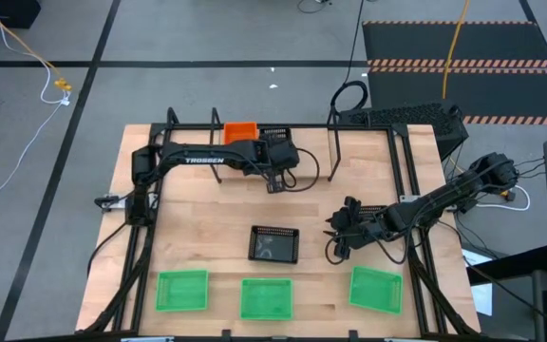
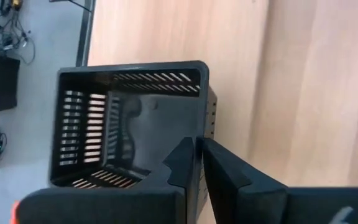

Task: Stack baskets on shelf by color
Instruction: Put the top left black basket on the shelf, then stack the left black basket on top of the black basket on the shelf

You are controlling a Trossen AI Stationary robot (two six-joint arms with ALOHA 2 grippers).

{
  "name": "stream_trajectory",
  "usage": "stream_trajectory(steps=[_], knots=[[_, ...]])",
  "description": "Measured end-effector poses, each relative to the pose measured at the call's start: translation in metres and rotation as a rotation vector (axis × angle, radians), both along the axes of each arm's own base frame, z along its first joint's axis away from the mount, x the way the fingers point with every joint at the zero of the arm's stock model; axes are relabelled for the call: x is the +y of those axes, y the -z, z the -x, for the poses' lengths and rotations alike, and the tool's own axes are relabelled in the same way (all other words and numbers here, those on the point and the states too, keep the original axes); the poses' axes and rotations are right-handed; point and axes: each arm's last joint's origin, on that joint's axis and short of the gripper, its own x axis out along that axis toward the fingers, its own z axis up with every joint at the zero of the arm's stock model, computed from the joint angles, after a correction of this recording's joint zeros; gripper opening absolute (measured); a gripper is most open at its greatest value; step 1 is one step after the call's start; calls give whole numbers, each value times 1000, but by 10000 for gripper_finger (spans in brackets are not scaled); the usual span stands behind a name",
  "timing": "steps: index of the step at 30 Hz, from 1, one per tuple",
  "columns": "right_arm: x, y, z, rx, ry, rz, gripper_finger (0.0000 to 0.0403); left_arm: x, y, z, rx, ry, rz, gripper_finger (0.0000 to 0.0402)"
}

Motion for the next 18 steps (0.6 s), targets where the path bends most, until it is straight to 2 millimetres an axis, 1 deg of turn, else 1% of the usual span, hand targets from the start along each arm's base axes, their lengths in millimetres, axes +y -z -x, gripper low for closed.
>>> stream_trajectory(steps=[8, 12, 15, 18], knots=[[0, 0, 0, 0, 0, -1, 155, -3, 11, 4, 21, -18, 20, 41], [0, 0, 0, 0, 0, 0, 155, -3, 12, 5, 31, -33, 25, 42], [0, 0, 0, 0, 0, 0, 155, -7, 7, 6, 23, -37, 14, 42], [0, 0, 0, 1, 0, 0, 155, -14, -5, 9, 1, -32, -18, 42]])
